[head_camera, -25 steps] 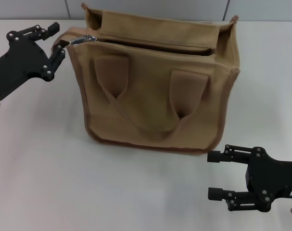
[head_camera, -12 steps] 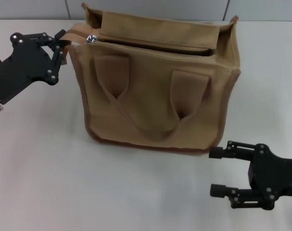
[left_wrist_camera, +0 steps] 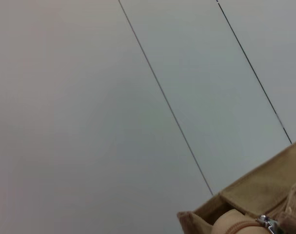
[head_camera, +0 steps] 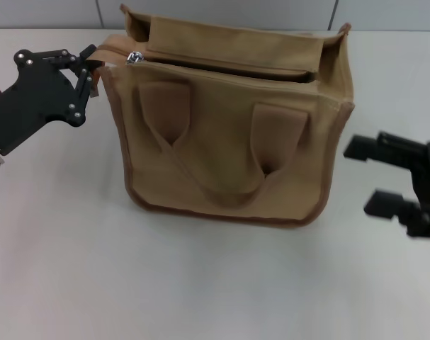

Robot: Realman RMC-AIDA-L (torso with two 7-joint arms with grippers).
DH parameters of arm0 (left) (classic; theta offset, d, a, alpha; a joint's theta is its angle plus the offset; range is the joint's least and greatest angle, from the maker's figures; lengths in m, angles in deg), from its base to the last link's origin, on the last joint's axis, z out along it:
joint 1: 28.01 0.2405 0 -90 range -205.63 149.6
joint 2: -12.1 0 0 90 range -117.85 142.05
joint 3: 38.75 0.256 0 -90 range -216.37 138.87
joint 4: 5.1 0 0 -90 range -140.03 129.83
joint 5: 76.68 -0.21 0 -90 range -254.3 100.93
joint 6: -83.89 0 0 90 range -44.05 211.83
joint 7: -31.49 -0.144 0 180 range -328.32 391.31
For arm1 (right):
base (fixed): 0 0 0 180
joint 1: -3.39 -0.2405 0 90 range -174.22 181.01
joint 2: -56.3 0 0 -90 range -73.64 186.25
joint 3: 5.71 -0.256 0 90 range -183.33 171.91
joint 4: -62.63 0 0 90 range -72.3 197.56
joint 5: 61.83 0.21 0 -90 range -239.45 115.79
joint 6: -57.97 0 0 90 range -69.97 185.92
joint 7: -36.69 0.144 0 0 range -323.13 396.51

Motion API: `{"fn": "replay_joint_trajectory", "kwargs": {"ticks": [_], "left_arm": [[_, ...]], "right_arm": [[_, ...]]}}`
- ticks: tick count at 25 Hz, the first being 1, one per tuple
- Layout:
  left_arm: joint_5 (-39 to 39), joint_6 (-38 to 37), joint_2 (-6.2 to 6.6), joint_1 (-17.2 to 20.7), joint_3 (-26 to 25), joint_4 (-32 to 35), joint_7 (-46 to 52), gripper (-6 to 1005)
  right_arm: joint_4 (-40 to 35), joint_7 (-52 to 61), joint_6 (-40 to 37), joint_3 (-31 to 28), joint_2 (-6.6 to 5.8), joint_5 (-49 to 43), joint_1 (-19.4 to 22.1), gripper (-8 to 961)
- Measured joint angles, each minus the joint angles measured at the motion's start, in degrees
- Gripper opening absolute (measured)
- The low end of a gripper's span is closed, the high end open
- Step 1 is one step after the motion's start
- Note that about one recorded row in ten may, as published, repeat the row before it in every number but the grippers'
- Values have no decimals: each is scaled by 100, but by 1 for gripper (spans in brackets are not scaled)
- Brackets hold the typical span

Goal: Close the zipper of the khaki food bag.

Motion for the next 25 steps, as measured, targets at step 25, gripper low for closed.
{"fn": "replay_joint_trajectory", "kwargs": {"ticks": [25], "left_arm": [[286,-195,4,-176,2,-150,343,16]], "right_arm": [[-628,3447,1922,640,-102,399,-2246,767]]}}
